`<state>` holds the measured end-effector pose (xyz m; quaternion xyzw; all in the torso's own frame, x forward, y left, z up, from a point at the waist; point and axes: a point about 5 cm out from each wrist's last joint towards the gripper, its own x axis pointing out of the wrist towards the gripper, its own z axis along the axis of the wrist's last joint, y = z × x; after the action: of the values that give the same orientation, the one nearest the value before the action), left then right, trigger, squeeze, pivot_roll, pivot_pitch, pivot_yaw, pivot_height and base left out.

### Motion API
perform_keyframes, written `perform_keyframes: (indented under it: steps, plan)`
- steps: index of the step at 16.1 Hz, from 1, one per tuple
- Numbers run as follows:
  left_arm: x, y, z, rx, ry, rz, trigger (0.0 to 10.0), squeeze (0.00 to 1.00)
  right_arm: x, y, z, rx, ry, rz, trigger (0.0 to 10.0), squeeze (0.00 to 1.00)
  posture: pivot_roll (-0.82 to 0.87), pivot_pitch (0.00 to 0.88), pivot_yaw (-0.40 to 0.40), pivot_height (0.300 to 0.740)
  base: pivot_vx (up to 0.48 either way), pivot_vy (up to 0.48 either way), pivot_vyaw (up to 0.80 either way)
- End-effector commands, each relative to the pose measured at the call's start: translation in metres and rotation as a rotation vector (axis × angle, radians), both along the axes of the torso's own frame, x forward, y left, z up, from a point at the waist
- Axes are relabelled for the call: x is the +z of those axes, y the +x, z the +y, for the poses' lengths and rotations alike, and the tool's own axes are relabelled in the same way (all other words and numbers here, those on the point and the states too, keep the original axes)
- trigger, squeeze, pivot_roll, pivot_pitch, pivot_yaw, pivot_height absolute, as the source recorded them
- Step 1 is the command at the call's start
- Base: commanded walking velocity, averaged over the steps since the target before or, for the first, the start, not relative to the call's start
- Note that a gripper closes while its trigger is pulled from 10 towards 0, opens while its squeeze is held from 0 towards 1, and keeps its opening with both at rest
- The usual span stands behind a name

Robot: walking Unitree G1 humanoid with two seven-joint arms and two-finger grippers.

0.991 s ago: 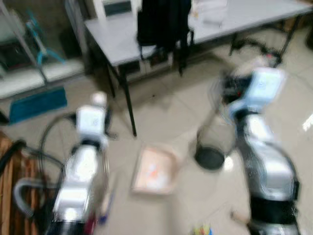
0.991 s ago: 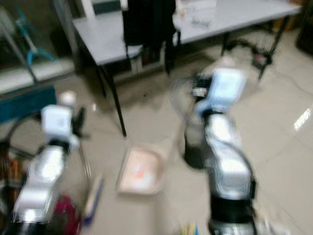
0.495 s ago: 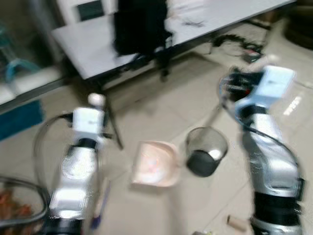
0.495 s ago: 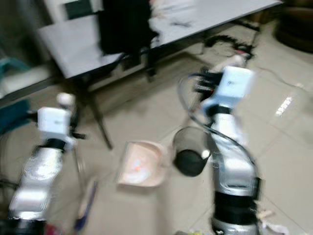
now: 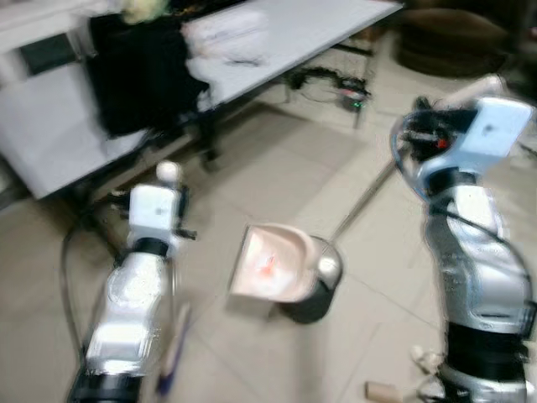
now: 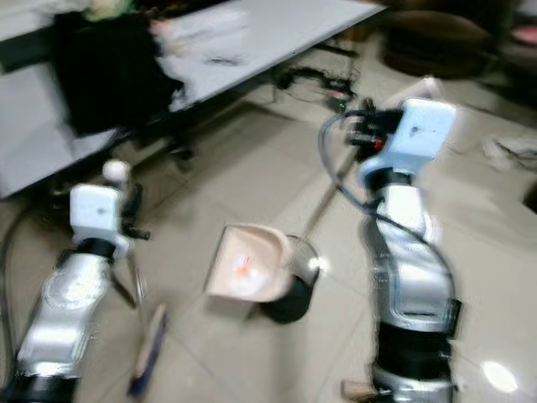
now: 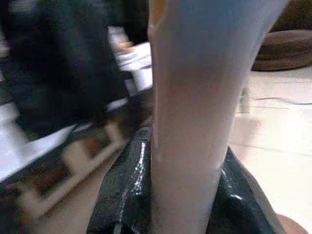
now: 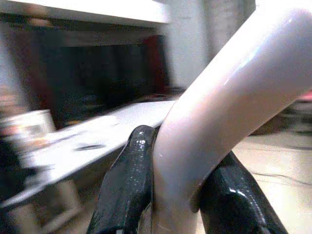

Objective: Sweep floor

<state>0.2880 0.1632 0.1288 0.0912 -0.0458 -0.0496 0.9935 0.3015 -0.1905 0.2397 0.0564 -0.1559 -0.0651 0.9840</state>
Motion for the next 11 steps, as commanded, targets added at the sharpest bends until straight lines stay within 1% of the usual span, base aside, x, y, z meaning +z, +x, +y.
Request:
perform_keyframes:
  steps: [1, 2, 8, 11]
  plan:
    - [0.0082, -0.0001, 0.0073, 0.013, -0.021, -0.033, 10.0, 0.00, 0.0173, -0.0019, 0.0080, 0.022, -0.021, -0.074, 10.0, 0.00, -0.02, 0.036, 0.058, 0.740, 0.000, 0.000, 0.00]
    - [0.0075, -0.0008, 0.0069, 0.009, -0.030, -0.029, 10.0, 0.00, 0.0184, -0.0016, 0.0074, 0.021, -0.024, -0.077, 10.0, 0.00, -0.02, 0.037, 0.056, 0.740, 0.000, 0.000, 0.00]
    - [0.0034, -0.0029, 0.0071, 0.021, -0.021, -0.018, 10.0, 0.00, 0.0221, -0.0003, 0.0041, 0.029, -0.044, -0.086, 10.0, 0.00, -0.02, 0.036, 0.048, 0.740, 0.000, 0.000, 0.00]
    - [0.0024, -0.0032, 0.0072, 0.021, -0.025, -0.012, 10.0, 0.00, 0.0258, 0.0016, 0.0081, 0.070, -0.081, -0.106, 10.0, 0.00, -0.02, 0.038, 0.046, 0.740, 0.000, 0.000, 0.00]
